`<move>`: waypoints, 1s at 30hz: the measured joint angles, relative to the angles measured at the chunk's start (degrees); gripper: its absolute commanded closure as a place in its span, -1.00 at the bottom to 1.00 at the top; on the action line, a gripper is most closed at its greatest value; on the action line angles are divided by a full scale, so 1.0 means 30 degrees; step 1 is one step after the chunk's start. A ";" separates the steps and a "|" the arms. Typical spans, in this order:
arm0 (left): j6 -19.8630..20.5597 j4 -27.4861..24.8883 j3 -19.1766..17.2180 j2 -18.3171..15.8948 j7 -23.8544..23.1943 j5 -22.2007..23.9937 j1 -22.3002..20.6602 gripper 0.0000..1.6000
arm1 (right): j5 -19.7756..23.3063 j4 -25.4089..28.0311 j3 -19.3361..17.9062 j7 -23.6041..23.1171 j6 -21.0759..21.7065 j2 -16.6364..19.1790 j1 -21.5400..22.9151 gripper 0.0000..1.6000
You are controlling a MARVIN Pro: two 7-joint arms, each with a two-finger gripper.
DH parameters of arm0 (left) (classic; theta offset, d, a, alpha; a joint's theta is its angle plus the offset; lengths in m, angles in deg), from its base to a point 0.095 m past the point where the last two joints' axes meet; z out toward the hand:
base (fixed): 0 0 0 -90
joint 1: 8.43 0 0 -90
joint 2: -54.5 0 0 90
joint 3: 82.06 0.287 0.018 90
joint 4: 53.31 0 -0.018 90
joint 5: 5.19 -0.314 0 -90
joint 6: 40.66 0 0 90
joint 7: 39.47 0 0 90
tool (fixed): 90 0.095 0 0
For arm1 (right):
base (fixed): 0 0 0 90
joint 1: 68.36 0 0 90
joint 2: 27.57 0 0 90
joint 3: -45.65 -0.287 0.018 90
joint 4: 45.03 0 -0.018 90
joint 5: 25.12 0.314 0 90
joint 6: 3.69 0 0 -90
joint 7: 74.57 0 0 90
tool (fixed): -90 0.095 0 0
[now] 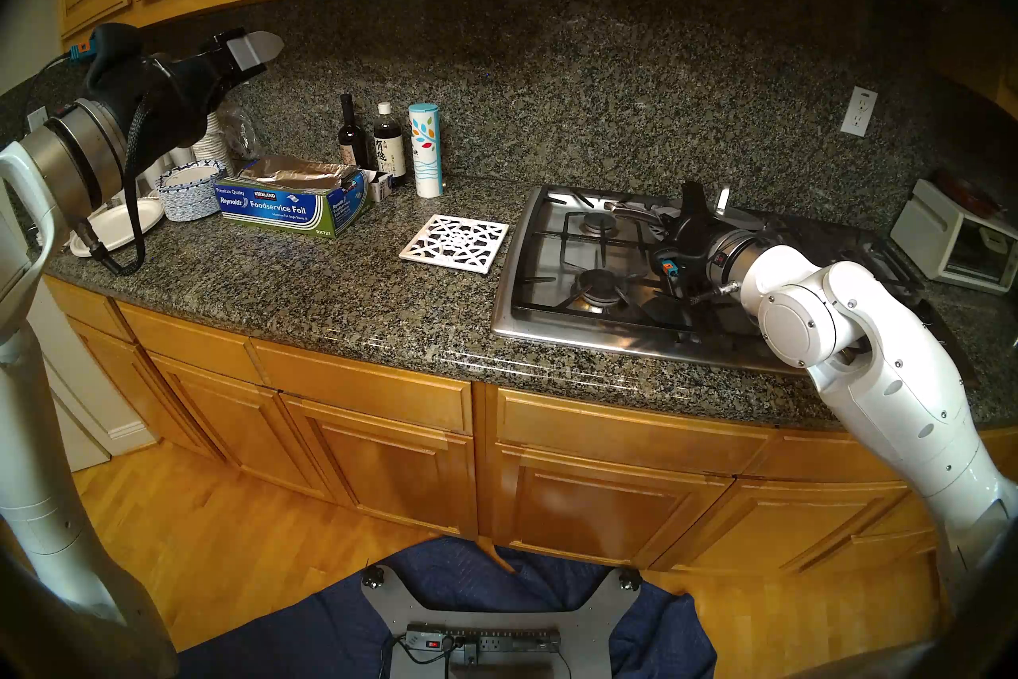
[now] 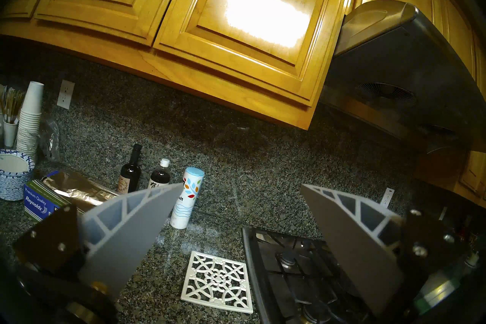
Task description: Pick up the pot, put it on the stove, take off the pot lid
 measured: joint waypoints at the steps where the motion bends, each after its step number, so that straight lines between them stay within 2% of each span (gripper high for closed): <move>1: 0.0000 0.0000 0.0000 -0.0001 0.0000 0.0000 0.0000 -1.00 | -0.0060 0.0061 0.0121 -0.0052 -0.0006 -0.0085 0.0068 1.00; 20: 0.0006 -0.0001 -0.0002 -0.0007 0.0001 0.0001 0.0020 -1.00 | -0.1595 0.1119 0.1997 -0.0906 -0.0984 -0.2356 0.1293 1.00; 30: 0.0005 -0.0002 -0.0003 -0.0009 0.0001 0.0001 0.0024 -1.00 | -0.2660 0.1395 0.3027 -0.1473 -0.0812 -0.3567 0.1966 1.00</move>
